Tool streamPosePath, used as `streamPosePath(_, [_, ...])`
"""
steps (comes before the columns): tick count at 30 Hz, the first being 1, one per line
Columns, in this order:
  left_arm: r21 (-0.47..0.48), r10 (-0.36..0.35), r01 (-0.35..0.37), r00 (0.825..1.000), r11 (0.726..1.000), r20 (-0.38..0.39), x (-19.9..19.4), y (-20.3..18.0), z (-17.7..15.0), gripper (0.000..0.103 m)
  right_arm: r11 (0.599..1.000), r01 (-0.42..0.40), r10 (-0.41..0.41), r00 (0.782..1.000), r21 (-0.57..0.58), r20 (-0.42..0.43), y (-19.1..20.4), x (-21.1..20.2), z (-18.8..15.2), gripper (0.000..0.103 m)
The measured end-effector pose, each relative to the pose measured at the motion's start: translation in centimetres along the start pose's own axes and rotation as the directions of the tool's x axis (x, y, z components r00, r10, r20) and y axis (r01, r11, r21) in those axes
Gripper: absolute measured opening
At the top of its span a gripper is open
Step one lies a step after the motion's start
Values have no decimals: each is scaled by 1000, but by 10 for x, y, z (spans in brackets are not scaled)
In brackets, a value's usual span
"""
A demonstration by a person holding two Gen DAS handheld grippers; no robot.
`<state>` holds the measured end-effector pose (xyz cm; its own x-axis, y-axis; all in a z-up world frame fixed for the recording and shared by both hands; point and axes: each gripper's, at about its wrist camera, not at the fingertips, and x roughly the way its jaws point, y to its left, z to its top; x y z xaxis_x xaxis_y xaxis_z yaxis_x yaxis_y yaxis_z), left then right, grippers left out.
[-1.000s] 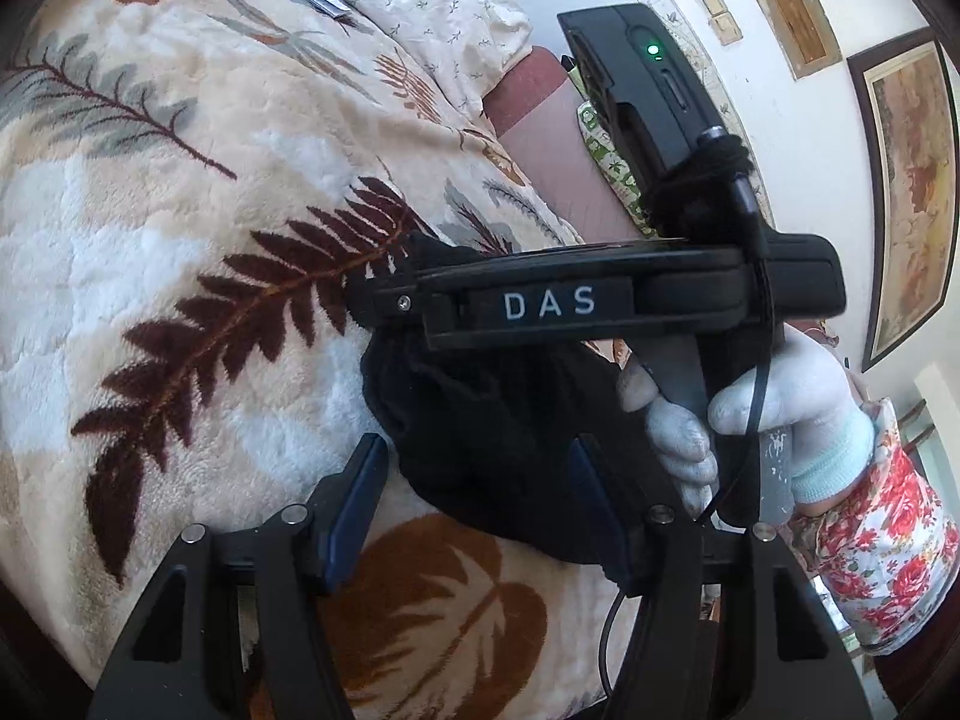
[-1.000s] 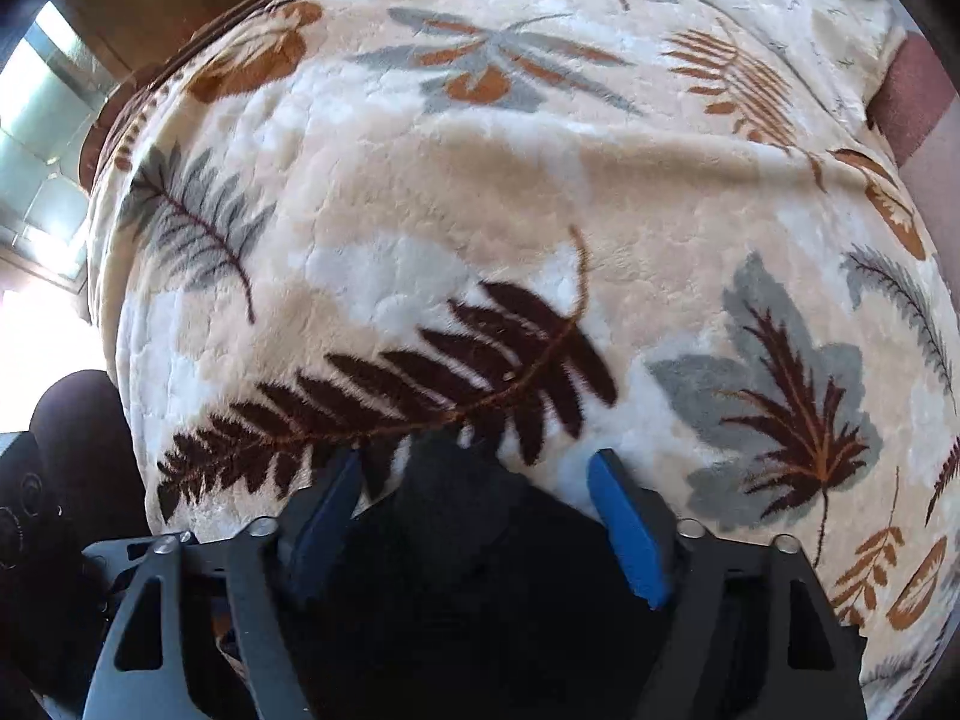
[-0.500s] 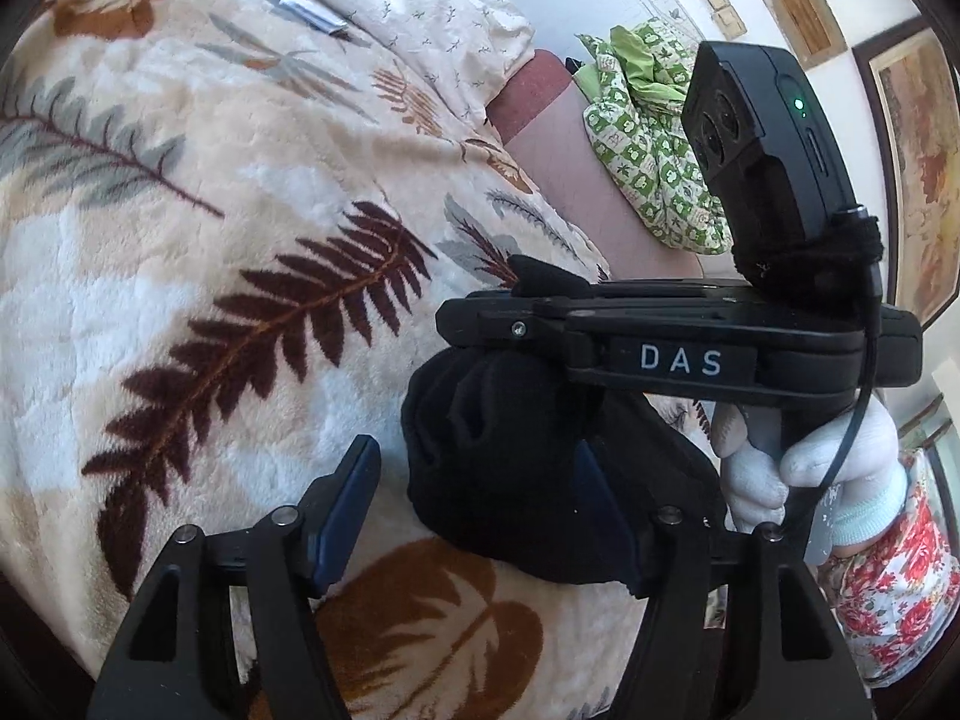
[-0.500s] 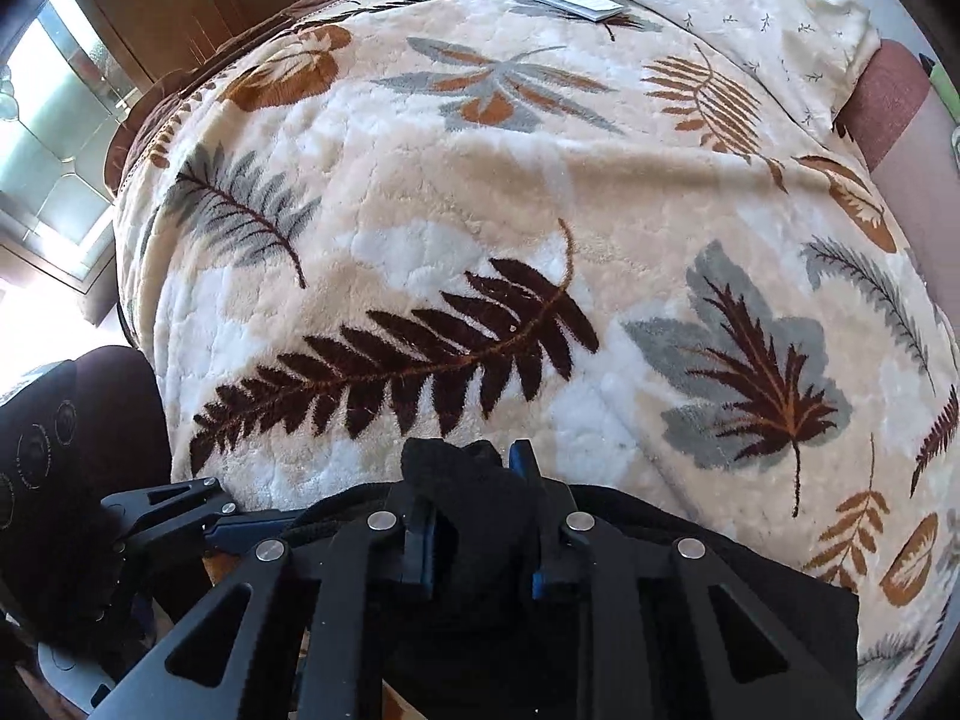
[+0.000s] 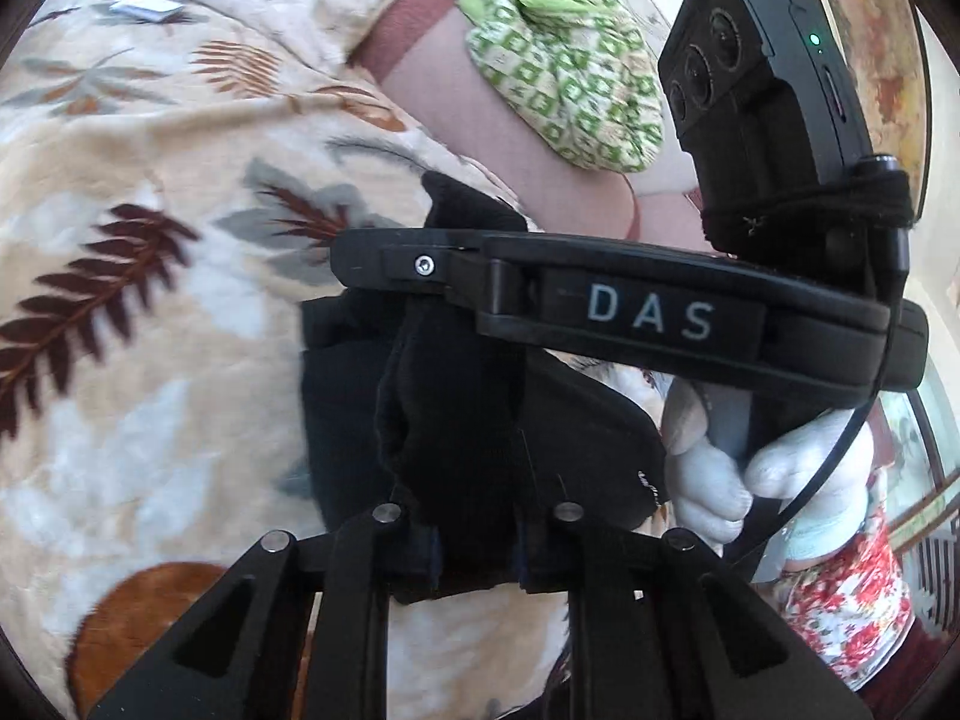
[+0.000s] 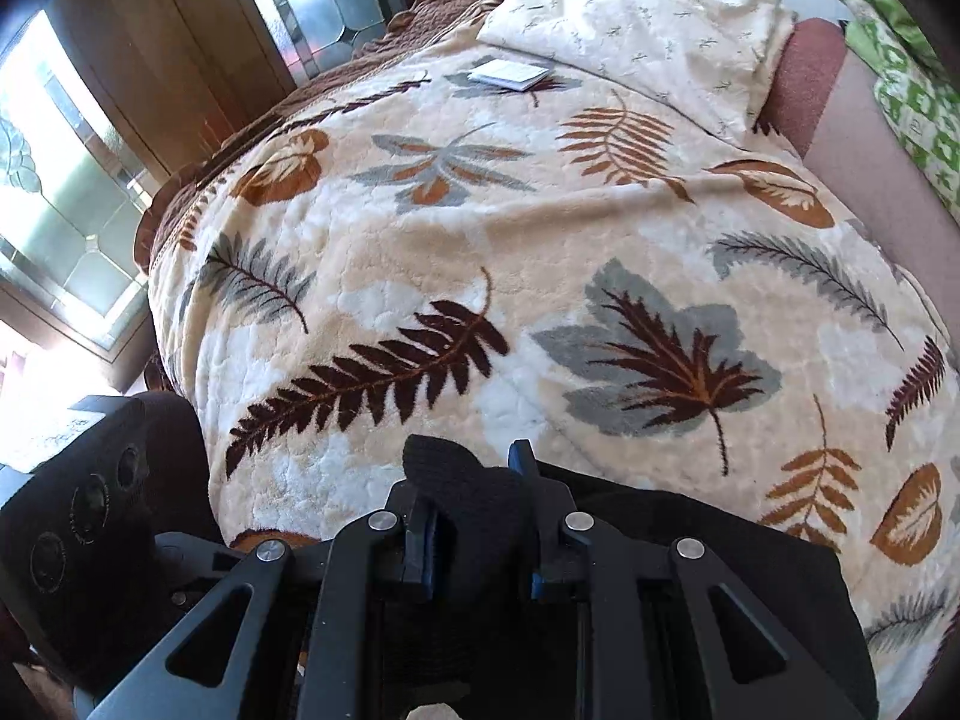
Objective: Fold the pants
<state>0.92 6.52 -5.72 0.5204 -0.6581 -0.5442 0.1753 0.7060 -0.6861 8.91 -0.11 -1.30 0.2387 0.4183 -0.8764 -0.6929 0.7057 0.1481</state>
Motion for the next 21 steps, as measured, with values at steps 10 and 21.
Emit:
streamPosePath(10, [123, -1, 23, 984, 992, -175, 86, -77, -31, 58, 926, 103, -137, 988, 362, 72, -145, -42, -101, 51])
streamPosePath(21, [106, 127, -116, 987, 987, -101, 54, -55, -24, 62, 797, -64, -192, 916, 600, 352, -183, -126, -190, 55])
